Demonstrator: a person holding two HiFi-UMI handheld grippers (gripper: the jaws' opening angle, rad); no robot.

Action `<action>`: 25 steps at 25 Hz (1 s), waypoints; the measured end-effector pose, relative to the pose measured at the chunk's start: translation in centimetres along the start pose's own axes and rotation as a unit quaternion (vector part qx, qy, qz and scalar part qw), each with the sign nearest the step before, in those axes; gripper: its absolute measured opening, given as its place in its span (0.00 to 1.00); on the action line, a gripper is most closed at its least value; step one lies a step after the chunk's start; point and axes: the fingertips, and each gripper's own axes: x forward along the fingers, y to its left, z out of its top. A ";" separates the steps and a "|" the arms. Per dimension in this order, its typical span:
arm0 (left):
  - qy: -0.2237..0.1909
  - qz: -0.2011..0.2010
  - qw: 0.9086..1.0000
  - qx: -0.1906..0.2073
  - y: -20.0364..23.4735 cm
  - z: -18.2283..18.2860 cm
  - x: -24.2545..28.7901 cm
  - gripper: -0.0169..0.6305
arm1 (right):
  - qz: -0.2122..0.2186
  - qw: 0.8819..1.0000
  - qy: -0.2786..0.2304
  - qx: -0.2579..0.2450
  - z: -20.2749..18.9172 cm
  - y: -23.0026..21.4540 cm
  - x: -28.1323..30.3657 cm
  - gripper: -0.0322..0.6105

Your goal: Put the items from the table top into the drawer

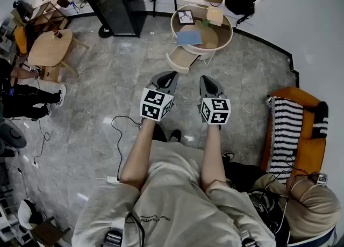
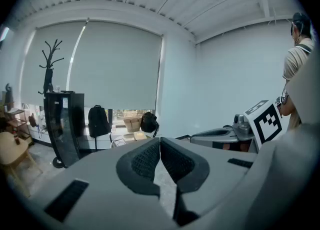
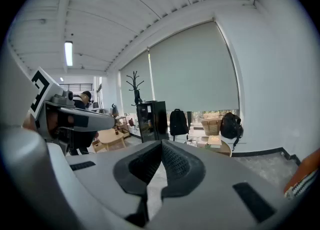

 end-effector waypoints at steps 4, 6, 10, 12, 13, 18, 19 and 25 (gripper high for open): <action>0.000 -0.005 1.000 -0.006 -0.5 -0.1 -0.1 0.06 | 0.000 1.000 0.001 -0.002 0.0 0.0 -0.3 0.10; -0.002 -0.004 1.000 -0.013 -0.8 -0.3 -0.3 0.06 | -0.002 1.000 0.000 0.006 -0.2 -0.5 -0.6 0.10; -0.008 0.005 1.000 -0.018 -0.3 -0.7 -0.5 0.06 | -0.003 1.000 0.002 0.012 -0.7 -0.8 -0.7 0.10; -0.012 0.005 1.000 -0.022 0.0 -0.8 -0.5 0.06 | -0.002 1.000 0.005 0.018 -1.0 -0.8 -0.6 0.10; -0.016 0.004 1.000 -0.024 0.1 -0.6 -0.4 0.06 | 0.000 1.000 0.006 0.021 -1.0 -0.9 -0.4 0.10; -0.013 0.001 1.000 -0.017 1.5 -0.5 0.9 0.06 | 0.009 0.998 0.001 0.057 -0.7 -1.2 1.6 0.10; -0.011 0.003 1.000 -0.018 1.8 -0.5 1.1 0.06 | 0.007 0.998 -0.001 0.061 -0.6 -1.3 1.8 0.10; 0.005 0.016 0.999 -0.034 5.4 0.1 3.8 0.06 | -0.012 0.998 0.002 0.064 0.5 -2.8 4.3 0.10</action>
